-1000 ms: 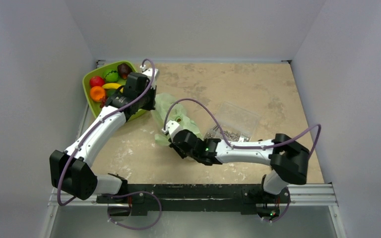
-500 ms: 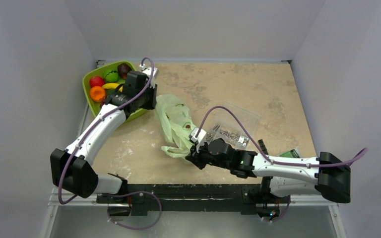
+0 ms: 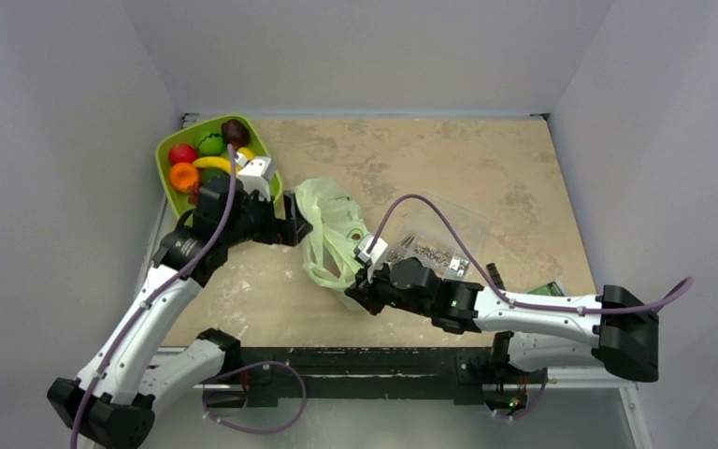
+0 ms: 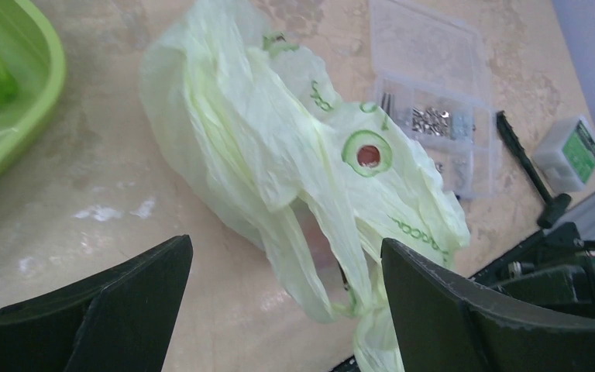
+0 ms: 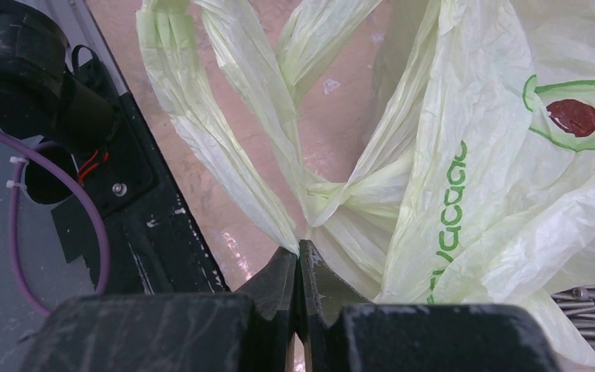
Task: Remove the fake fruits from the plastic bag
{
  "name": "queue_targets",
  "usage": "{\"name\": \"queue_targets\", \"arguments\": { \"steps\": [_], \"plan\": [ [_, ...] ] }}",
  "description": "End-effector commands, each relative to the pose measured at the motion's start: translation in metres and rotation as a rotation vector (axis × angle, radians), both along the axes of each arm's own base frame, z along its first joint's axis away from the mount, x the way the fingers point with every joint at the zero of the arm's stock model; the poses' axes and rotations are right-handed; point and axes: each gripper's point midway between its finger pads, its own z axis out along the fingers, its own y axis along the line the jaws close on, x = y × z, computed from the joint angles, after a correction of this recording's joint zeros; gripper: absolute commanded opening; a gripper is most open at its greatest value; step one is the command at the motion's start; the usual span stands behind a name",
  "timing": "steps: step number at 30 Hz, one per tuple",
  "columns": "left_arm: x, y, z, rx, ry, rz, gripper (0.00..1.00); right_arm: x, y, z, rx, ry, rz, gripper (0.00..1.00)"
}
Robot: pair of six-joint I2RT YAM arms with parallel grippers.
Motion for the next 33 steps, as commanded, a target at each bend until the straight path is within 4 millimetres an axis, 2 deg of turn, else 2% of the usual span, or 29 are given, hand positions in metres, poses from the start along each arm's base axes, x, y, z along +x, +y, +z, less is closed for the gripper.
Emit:
{"name": "queue_targets", "arguments": {
  "steps": [1, 4, 6, 12, 15, 17, 19, 23, 26, 28, 31, 33],
  "plan": [
    [-0.039, -0.021, -0.014, -0.129, 0.107, -0.040, 0.93, 0.004, 0.010, 0.030, 0.089, -0.040, 0.000, 0.00],
    [-0.046, -0.033, -0.027, -0.164, 0.148, -0.045, 0.94, 0.003, 0.012, 0.030, 0.112, -0.039, 0.006, 0.00],
    [-0.043, -0.040, -0.034, -0.173, 0.164, -0.043, 0.92, 0.003, 0.015, 0.030, 0.117, -0.037, 0.013, 0.00],
    [-0.028, -0.033, -0.067, -0.110, 0.201, 0.064, 0.85, 0.002, 0.020, 0.034, 0.129, -0.042, 0.031, 0.00],
    [-0.023, -0.037, -0.075, -0.128, 0.200, 0.075, 0.83, 0.003, 0.019, 0.035, 0.132, -0.049, 0.026, 0.00],
    [-0.021, -0.044, -0.079, -0.148, 0.215, 0.053, 0.76, 0.004, 0.018, 0.033, 0.129, -0.051, 0.017, 0.00],
    [-0.020, -0.047, -0.083, -0.142, 0.236, 0.047, 0.63, 0.007, 0.017, 0.030, 0.122, -0.051, 0.000, 0.00],
    [-0.017, -0.036, -0.072, -0.090, 0.197, 0.069, 0.41, 0.010, 0.014, 0.015, 0.083, -0.032, -0.026, 0.00],
    [-0.010, -0.020, -0.051, -0.005, 0.154, 0.082, 0.18, 0.009, 0.011, 0.010, 0.071, -0.022, -0.031, 0.00],
    [-0.007, -0.006, -0.040, 0.056, 0.160, 0.092, 0.11, 0.008, 0.009, 0.011, 0.072, -0.007, -0.041, 0.00],
    [-0.001, 0.021, -0.023, 0.169, 0.145, 0.142, 0.00, 0.013, 0.003, 0.030, 0.092, -0.034, -0.070, 0.00],
    [0.003, 0.035, -0.008, 0.223, 0.116, 0.165, 0.00, 0.018, 0.001, 0.046, 0.116, -0.055, -0.097, 0.00]
  ]
}}
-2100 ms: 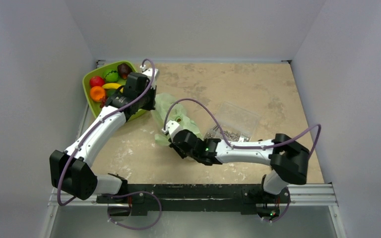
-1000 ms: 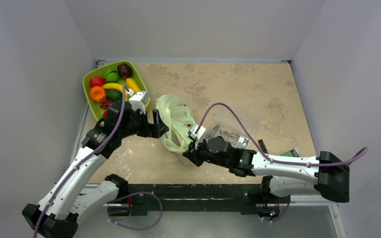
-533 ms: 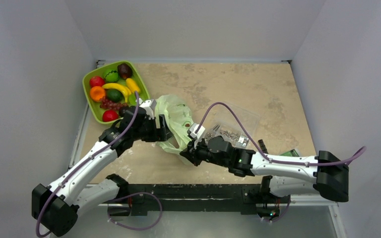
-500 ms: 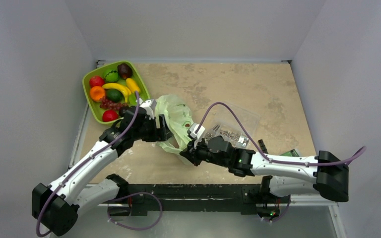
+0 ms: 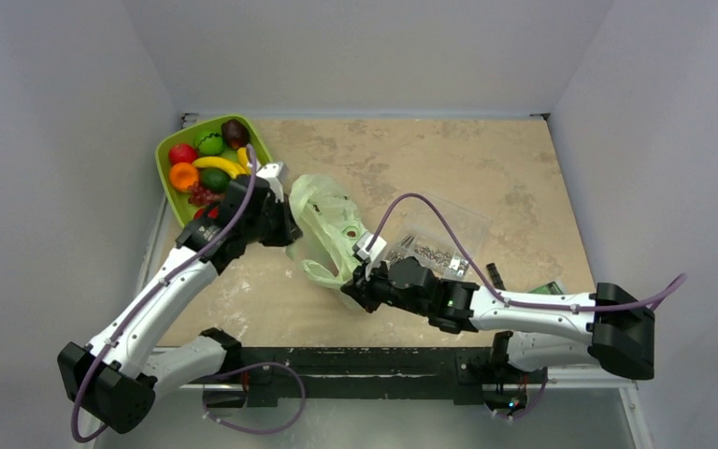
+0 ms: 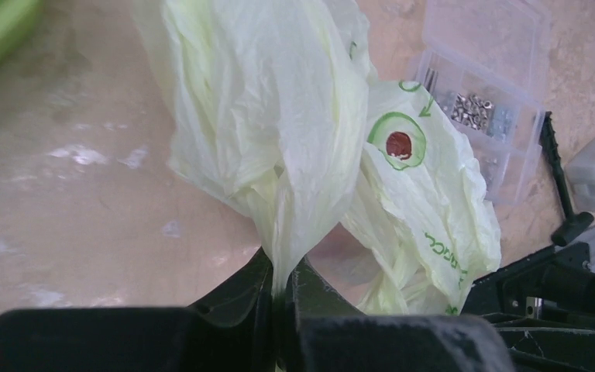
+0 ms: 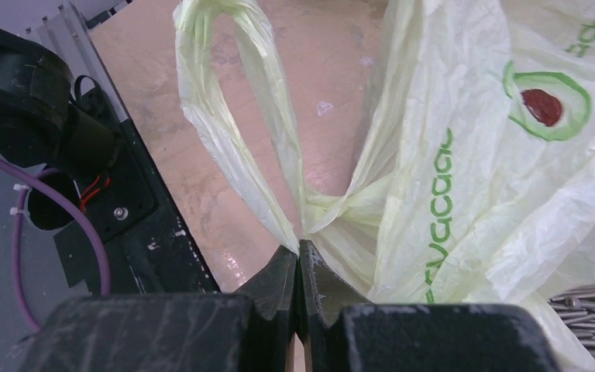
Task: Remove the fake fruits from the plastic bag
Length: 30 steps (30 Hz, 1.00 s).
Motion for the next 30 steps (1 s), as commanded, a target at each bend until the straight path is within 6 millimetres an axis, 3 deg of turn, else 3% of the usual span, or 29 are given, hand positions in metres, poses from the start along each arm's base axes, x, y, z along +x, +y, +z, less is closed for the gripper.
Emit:
{"name": "queue_targets", "arguments": {
  "steps": [1, 7, 11, 13, 16, 23, 27, 30],
  "plan": [
    [0.007, 0.045, 0.029, 0.207, -0.054, 0.042, 0.00, 0.016, -0.006, 0.048, 0.088, -0.051, -0.084, 0.00],
    [0.031, 0.085, 0.065, 0.454, -0.113, 0.138, 0.00, 0.056, -0.024, 0.089, 0.151, -0.074, -0.219, 0.00],
    [0.045, 0.091, 0.089, 0.544, -0.092, 0.142, 0.00, 0.078, -0.033, 0.115, 0.133, -0.103, -0.261, 0.00],
    [0.046, 0.090, 0.091, 0.570, -0.039, 0.116, 0.00, 0.079, -0.031, 0.126, 0.115, -0.117, -0.242, 0.00],
    [0.033, 0.091, 0.093, 0.569, 0.045, 0.118, 0.00, 0.068, -0.021, 0.136, 0.071, -0.080, -0.161, 0.00],
    [-0.019, 0.085, 0.059, 0.454, 0.303, 0.139, 0.00, 0.031, -0.004, 0.153, 0.036, 0.027, 0.059, 0.00],
    [-0.016, 0.085, 0.057, 0.411, 0.293, 0.181, 0.00, -0.005, 0.002, 0.131, -0.012, 0.096, 0.251, 0.00],
    [0.000, 0.080, 0.072, 0.385, 0.253, 0.193, 0.00, -0.024, 0.005, 0.113, -0.069, 0.161, 0.339, 0.00]
  ]
}}
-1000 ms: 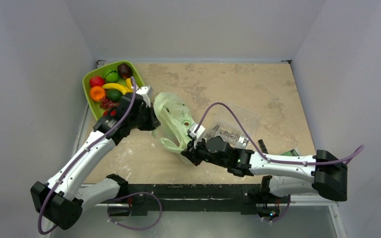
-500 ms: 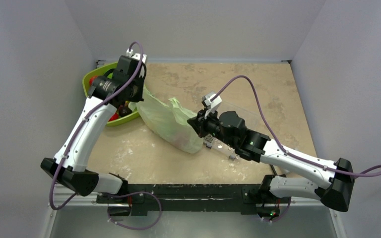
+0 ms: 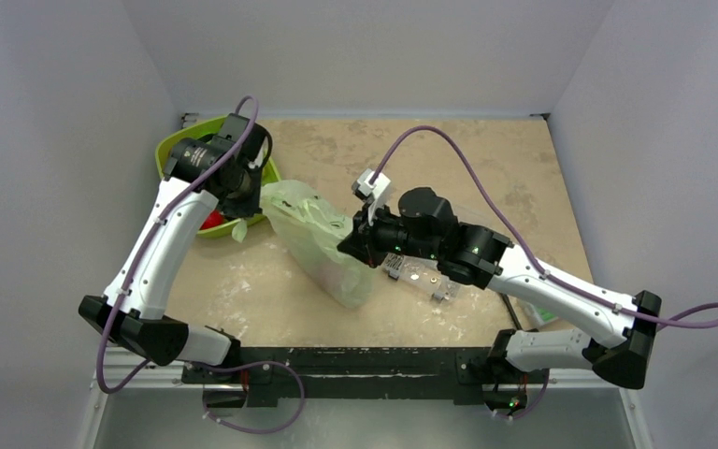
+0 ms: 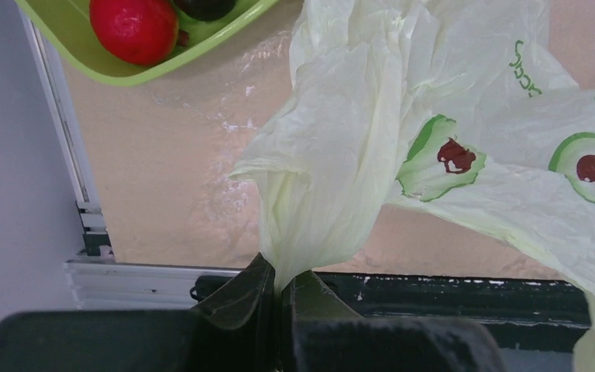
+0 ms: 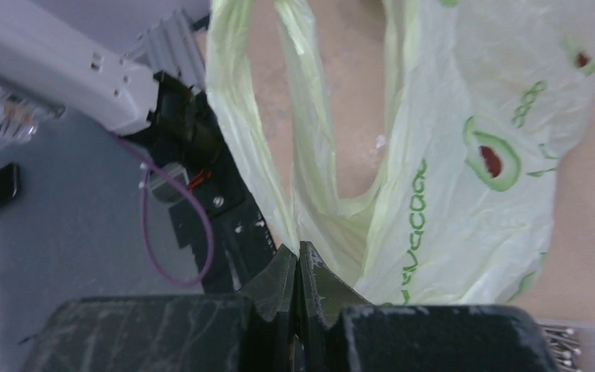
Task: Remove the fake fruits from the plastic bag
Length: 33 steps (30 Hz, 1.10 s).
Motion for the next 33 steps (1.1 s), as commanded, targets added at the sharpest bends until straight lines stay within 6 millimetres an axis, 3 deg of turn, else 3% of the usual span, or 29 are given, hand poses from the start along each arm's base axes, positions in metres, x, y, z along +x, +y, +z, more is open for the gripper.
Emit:
{"name": "queue_targets", "arguments": {
  "steps": [1, 5, 8, 11, 16, 19, 23, 28, 33],
  "plan": [
    [0.014, -0.004, 0.026, -0.058, -0.061, 0.057, 0.00, -0.046, 0.003, -0.017, -0.076, 0.097, 0.225, 0.00],
    [0.033, 0.005, 0.044, 0.027, -0.057, 0.065, 0.00, -0.059, -0.010, -0.015, -0.080, 0.099, 0.249, 0.00],
    [0.045, 0.017, 0.045, 0.127, -0.043, 0.073, 0.00, -0.074, -0.025, -0.014, -0.125, 0.095, 0.325, 0.00],
    [0.048, 0.023, 0.046, 0.168, -0.040, 0.067, 0.00, -0.086, -0.035, 0.000, -0.100, 0.108, 0.349, 0.00],
    [0.049, 0.008, 0.043, 0.094, -0.029, 0.020, 0.02, -0.089, -0.043, 0.005, -0.032, 0.112, 0.302, 0.00],
    [0.042, -0.004, 0.043, 0.016, -0.015, 0.000, 0.45, -0.083, -0.034, -0.001, -0.050, 0.113, 0.301, 0.00],
    [0.024, -0.012, 0.051, -0.076, -0.031, 0.015, 0.71, -0.073, -0.020, 0.000, -0.050, 0.078, 0.305, 0.00],
    [-0.020, -0.025, 0.066, -0.278, -0.097, 0.023, 0.88, -0.071, -0.017, 0.000, -0.034, 0.080, 0.298, 0.00],
    [-0.060, -0.046, 0.091, -0.555, -0.225, 0.025, 0.91, -0.071, -0.017, -0.004, -0.043, 0.088, 0.291, 0.00]
  ]
}}
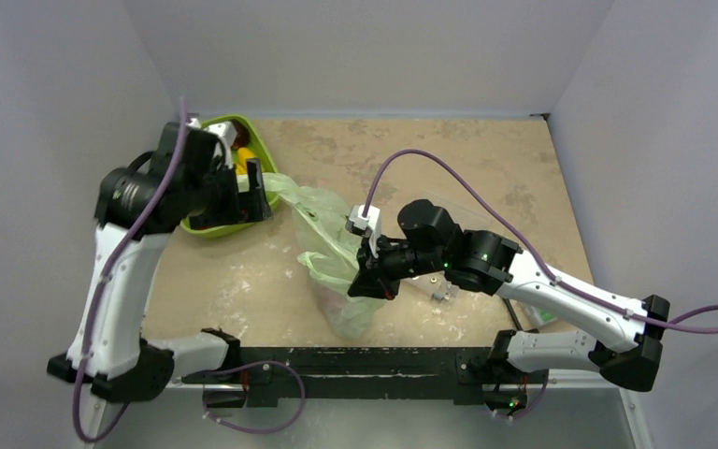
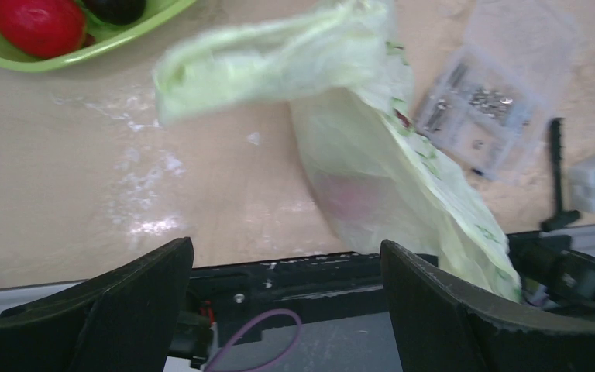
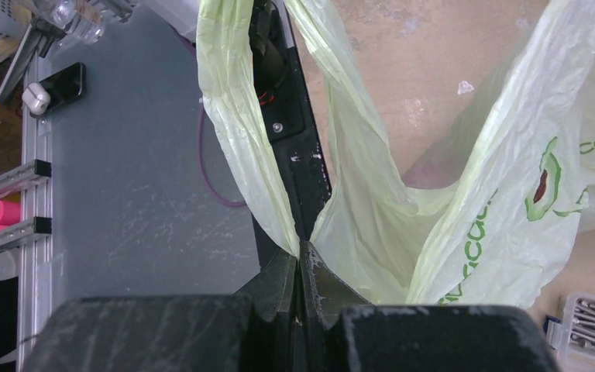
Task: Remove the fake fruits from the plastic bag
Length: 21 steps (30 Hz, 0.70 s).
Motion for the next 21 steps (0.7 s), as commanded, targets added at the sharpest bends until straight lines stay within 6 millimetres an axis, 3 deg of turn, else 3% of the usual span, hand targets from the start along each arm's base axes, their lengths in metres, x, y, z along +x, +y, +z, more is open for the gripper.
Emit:
{"name": "queue_targets", "arguments": {
  "steps": [1, 3, 5, 8, 12, 16, 21],
  "plan": [
    [-0.035, -0.027, 0.034, -0.316, -0.134, 0.005, 0.90, -0.004, 0.002, 0.012, 0.046, -0.008, 0.015, 0.00],
    [-0.044, -0.030, 0.037, -0.394, -0.164, 0.032, 0.86, -0.004, 0.002, 0.014, 0.051, -0.008, 0.016, 0.00],
    [-0.052, -0.045, 0.031, -0.501, -0.131, 0.017, 0.82, -0.004, 0.002, 0.016, 0.061, -0.010, 0.016, 0.00],
    [-0.057, -0.067, 0.012, -0.645, -0.044, 0.013, 0.81, -0.005, 0.002, 0.019, 0.074, -0.009, 0.012, 0.00],
    [-0.061, -0.075, -0.020, -0.756, 0.013, 0.090, 0.82, -0.004, 0.001, 0.020, 0.077, -0.011, 0.004, 0.00],
    [-0.048, -0.085, -0.039, -0.849, 0.031, 0.143, 0.77, -0.007, 0.000, 0.027, 0.100, -0.006, 0.004, 0.00],
    [-0.020, -0.104, -0.053, -0.901, 0.069, 0.145, 0.83, -0.009, -0.003, 0.028, 0.107, 0.011, -0.005, 0.00]
  ]
}}
